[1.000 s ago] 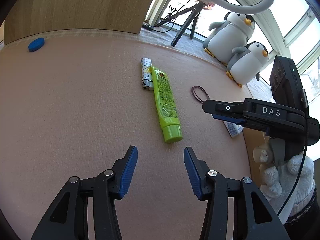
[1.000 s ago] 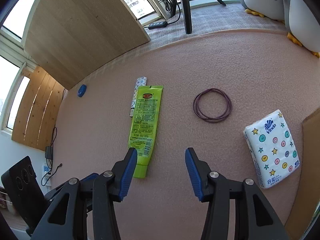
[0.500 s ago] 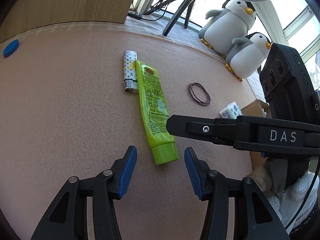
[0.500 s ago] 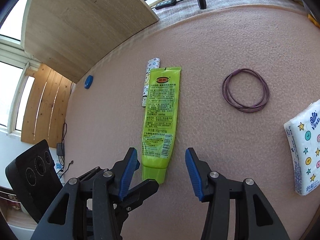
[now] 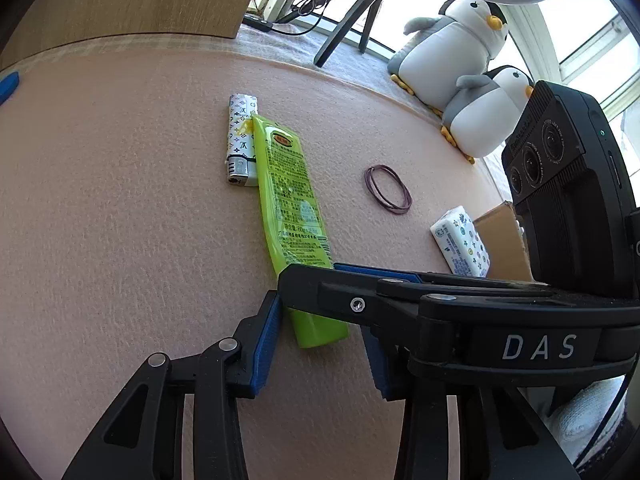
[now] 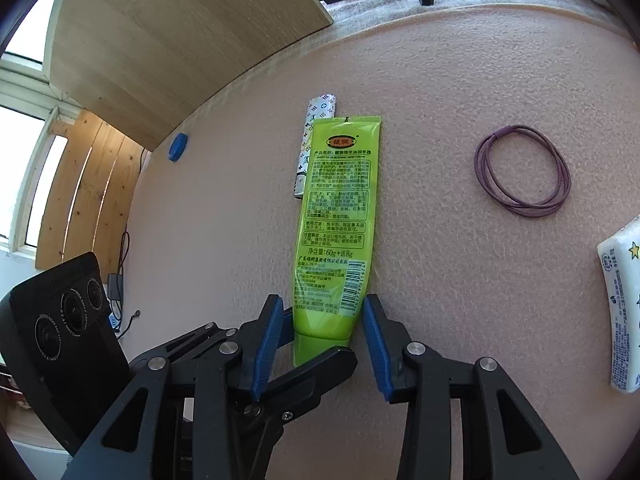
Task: Organize objects
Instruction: 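Lift the green tube with the right tool and turn it toward the box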
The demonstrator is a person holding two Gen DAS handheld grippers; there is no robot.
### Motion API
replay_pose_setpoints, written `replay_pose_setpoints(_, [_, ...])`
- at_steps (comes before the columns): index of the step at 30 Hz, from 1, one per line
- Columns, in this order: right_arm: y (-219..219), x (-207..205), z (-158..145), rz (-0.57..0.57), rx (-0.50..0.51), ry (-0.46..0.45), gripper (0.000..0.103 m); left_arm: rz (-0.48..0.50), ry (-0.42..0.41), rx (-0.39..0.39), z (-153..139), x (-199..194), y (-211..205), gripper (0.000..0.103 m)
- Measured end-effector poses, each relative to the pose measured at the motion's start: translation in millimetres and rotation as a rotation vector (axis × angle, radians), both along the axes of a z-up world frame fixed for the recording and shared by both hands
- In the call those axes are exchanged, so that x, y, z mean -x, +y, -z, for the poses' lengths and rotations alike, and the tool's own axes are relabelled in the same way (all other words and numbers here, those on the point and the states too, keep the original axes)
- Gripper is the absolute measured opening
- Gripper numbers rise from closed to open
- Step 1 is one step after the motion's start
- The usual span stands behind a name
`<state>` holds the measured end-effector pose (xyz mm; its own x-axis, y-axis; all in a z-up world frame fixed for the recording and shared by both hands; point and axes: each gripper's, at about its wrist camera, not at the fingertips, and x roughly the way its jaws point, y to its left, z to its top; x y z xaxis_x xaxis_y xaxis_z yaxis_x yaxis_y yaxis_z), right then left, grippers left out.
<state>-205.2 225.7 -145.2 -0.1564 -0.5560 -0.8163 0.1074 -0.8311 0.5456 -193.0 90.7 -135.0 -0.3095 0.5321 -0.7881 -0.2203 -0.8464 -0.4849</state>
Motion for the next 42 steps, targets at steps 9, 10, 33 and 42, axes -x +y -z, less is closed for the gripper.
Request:
replay_pose_setpoints(9, [6,-39,-4,-0.011,-0.041,0.032,0.030,0.027,-0.017,-0.050,-2,-36,8,0.041])
replay_pose_setpoints(10, [6,-46,-4,-0.016,-0.055,0.039,0.030,0.031,-0.019,-0.046,-1,-42,11,0.041])
replay_pose_setpoints(33, [7,-94,-4,-0.094,-0.078,0.082,0.043,0.050,-0.022,-0.064,-3,-102,9,0.059])
replay_pose_setpoints(42, [8,-102,-10,-0.062,-0.117,0.115,0.038,0.065,-0.014,-0.060,-9,-105,13,0.059])
